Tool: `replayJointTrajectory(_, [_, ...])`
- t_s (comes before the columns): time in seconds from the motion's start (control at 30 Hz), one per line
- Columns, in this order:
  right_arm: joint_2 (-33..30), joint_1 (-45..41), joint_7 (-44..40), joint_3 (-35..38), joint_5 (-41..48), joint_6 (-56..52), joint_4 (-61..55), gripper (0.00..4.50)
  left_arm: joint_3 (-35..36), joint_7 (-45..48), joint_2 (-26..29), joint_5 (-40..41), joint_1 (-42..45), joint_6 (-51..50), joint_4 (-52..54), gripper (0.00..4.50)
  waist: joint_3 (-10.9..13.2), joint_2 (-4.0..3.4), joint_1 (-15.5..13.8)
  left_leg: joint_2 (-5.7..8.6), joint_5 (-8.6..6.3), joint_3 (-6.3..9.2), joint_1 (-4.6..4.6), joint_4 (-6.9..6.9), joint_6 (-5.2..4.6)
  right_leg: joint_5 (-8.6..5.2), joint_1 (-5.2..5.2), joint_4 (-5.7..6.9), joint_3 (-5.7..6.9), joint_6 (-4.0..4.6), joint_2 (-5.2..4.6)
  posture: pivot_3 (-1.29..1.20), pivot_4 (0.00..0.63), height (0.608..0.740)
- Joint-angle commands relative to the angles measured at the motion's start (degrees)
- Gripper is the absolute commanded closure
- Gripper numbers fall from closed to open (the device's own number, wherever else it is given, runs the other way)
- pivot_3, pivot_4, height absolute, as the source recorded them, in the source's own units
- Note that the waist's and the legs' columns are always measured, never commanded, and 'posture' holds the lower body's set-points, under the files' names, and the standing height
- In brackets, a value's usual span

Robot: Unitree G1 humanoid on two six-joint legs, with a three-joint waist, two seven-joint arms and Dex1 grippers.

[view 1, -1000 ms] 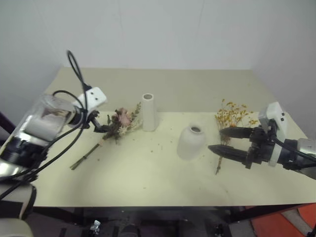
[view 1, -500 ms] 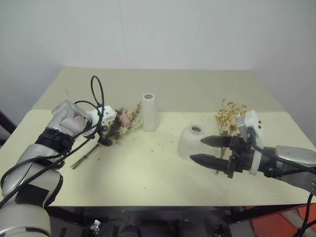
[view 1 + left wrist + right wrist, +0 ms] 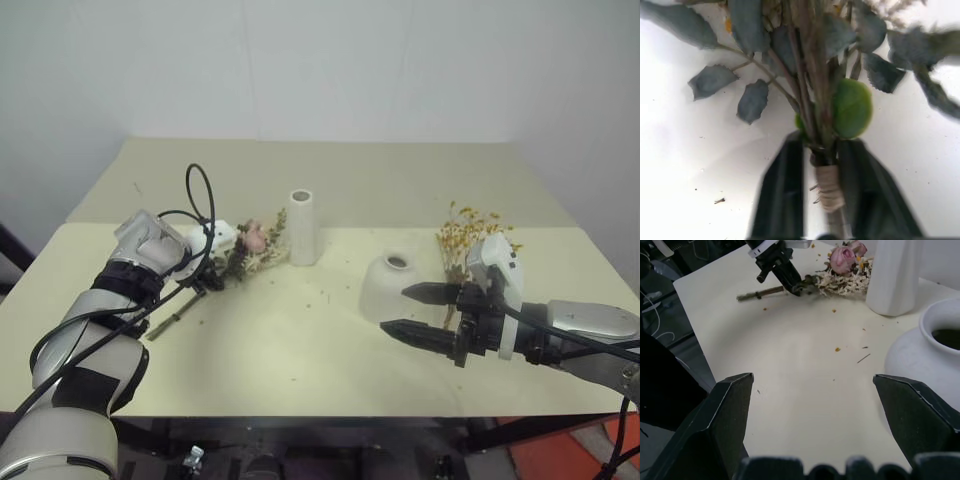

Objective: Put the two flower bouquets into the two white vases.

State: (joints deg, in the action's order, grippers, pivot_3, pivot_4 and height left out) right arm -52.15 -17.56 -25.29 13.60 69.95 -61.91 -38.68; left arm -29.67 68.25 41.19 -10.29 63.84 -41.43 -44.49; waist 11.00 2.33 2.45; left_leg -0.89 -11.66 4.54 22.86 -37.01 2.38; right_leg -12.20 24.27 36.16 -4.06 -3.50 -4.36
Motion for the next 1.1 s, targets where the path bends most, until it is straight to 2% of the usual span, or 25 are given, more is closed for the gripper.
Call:
replayJointTrajectory(0.03, [-0.5, -0.9, -0.6, 0.1, -0.5, 1.5, 0.0, 0.0, 0.8, -0.6, 0.2, -1.6, -1.4, -0.7, -0.7, 4.36, 0.0, 0.0, 0.1, 0.0, 0.0, 0.0, 0.0, 0.0, 0.0, 0.0, 0.0, 0.01, 0.0, 0.0, 0.0, 0.0, 0.15, 0.74])
replayJointTrajectory(0.13, [-0.5, -1.2, -1.1, -0.3, -1.2, 1.7, 0.4, 0.0, 1.6, -1.0, 0.0, -1.9, -2.0, -1.2, 0.1, 4.36, 0.0, -0.01, 0.1, 0.0, 0.0, 0.0, -0.03, 0.0, 0.0, 0.0, -0.01, 0.03, -0.01, 0.0, 0.0, 0.0, 0.15, 0.74])
replayJointTrajectory(0.23, [-0.4, -1.7, -1.5, -0.7, -1.9, 2.0, 0.6, 0.0, 5.4, -5.8, -0.7, -1.4, -1.6, -1.4, 0.7, 4.36, 0.0, -0.01, 0.0, 0.0, 0.0, -0.01, -0.04, 0.0, 0.0, 0.0, -0.02, 0.04, -0.01, 0.0, 0.0, 0.0, 0.15, 0.74])
replayJointTrajectory(0.4, [-1.1, -1.4, -2.1, 0.3, -2.2, 2.1, 0.1, 0.0, 18.7, -15.7, 0.3, 3.7, 3.8, -3.5, 1.1, 4.36, 0.0, 0.02, 0.0, 0.0, 0.0, 0.03, 0.08, -0.04, 0.0, 0.01, 0.06, 0.0, 0.02, -0.01, -0.01, 0.0, 0.15, 0.74])
replayJointTrajectory(0.47, [-1.5, -1.1, -2.0, 0.9, -2.4, 2.2, -0.5, 0.0, 23.6, -22.8, 1.9, 4.1, 7.5, -4.4, -1.5, 4.36, 0.0, 0.03, -0.1, 0.01, 0.0, 0.06, 0.22, -0.05, 0.0, 0.02, 0.15, -0.02, 0.06, -0.01, -0.01, 0.0, 0.15, 0.74])
replayJointTrajectory(0.57, [-1.0, -0.5, -1.0, 2.0, -2.6, 3.0, -1.2, 0.0, 32.0, -35.4, 3.7, 6.6, 12.1, 0.9, -7.8, 4.36, 0.0, 0.04, 0.2, 0.03, 0.0, 0.07, 0.28, -0.08, 0.0, 0.05, 0.2, -0.07, 0.06, -0.03, -0.03, 0.0, 0.15, 0.74])
replayJointTrajectory(0.63, [-0.2, 0.1, 0.2, 2.5, -3.8, 4.2, -1.8, 0.0, 42.1, -40.0, 3.0, 14.0, 15.8, 6.4, -11.0, 4.36, 0.0, 0.04, 0.1, 0.03, -0.01, 0.06, 0.21, -0.06, -0.01, 0.05, 0.19, -0.04, 0.05, -0.04, -0.04, 0.0, 0.15, 0.74])
replayJointTrajectory(0.7, [0.1, 1.1, 0.9, 2.4, -7.5, 6.4, -2.8, 0.0, 49.0, -40.9, 1.4, 19.8, 17.5, 11.5, -11.9, 4.36, 0.0, 0.04, -0.2, 0.03, -0.01, 0.06, 0.18, -0.07, -0.01, 0.05, 0.16, 0.0, 0.07, -0.06, -0.05, 0.0, 0.15, 0.74])
replayJointTrajectory(0.87, [0.1, 2.4, 0.5, 4.5, -12.9, 10.4, -2.2, 0.0, 58.8, -44.0, -5.1, 28.6, 21.4, 26.7, -14.1, 4.36, 0.0, 0.08, -2.2, 0.05, 0.01, 0.06, 0.15, -0.23, 0.02, 0.11, -0.01, -0.08, 0.11, -0.14, -0.06, 0.0, 0.15, 0.74])
replayJointTrajectory(1.0, [-1.7, 4.1, -0.8, 8.7, -15.6, 12.4, -3.2, 0.0, 62.2, -35.0, -10.5, 34.5, 21.6, 36.2, -16.5, 4.36, 0.0, 0.08, -1.8, 0.1, 0.0, 0.04, 0.28, -0.27, 0.02, 0.43, 0.02, -0.19, 0.09, 0.23, -0.1, 0.0, 0.15, 0.74])
replayJointTrajectory(1.1, [-2.0, 5.9, -1.7, 12.0, -14.9, 12.6, -3.9, 0.0, 62.8, -28.4, -13.0, 36.5, 21.8, 39.4, -19.3, 4.36, 0.0, 0.08, -1.7, 0.11, 0.0, 0.03, 0.28, -0.26, 0.02, 0.45, 0.01, -0.19, 0.09, 0.26, -0.09, 0.0, 0.15, 0.74])
